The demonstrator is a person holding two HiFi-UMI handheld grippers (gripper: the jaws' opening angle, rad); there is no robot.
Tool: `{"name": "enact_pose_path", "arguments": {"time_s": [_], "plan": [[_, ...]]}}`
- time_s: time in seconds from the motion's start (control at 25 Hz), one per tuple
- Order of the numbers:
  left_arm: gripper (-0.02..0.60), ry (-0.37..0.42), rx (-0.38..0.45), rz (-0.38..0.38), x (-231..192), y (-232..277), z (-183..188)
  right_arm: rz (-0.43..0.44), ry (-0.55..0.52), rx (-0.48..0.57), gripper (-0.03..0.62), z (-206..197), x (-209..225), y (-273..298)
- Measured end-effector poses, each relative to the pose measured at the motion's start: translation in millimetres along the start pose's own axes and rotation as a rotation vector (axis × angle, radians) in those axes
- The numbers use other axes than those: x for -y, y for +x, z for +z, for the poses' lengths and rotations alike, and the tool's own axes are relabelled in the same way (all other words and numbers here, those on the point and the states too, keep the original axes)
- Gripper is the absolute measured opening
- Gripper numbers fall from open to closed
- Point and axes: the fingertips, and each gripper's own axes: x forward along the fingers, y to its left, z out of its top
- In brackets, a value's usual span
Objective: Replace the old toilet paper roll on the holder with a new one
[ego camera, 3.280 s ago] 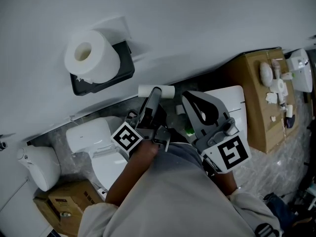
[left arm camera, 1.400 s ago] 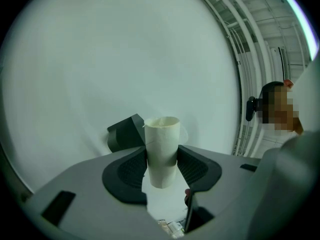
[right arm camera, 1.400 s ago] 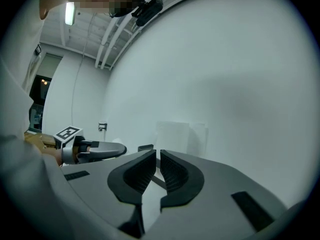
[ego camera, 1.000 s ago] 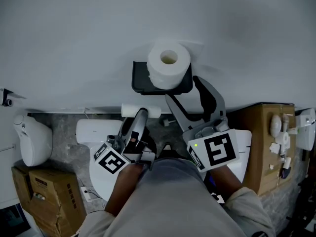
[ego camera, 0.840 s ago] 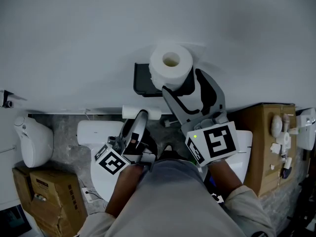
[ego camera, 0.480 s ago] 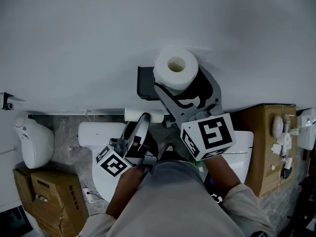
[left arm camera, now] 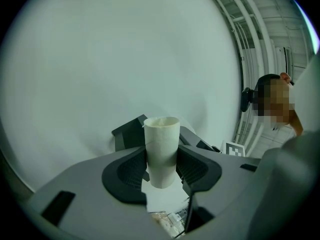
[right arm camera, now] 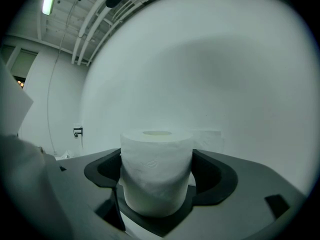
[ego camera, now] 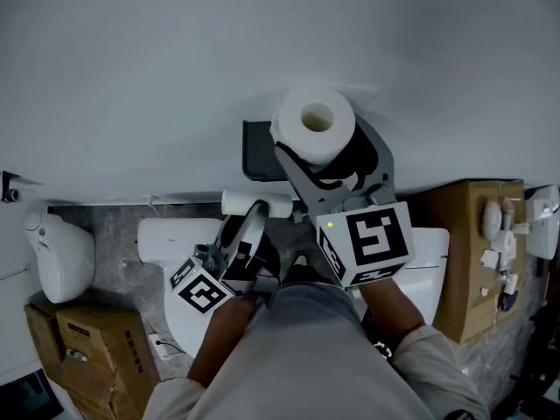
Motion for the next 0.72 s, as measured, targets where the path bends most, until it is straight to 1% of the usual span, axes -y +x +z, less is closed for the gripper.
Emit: {"name": "enact_pose_path", "arguments": {"time_s": [0.4,0.72], "plan": [[0.181,-0.002,0.002,0.0,0,-2,-1,0.048,0.026,0.011,0.42,-1,2,-6],[0.18,0.001,0.01,-0.008,4,-3,-3,0.059,0.06,0.06,0.419,12,6,-21]]}}
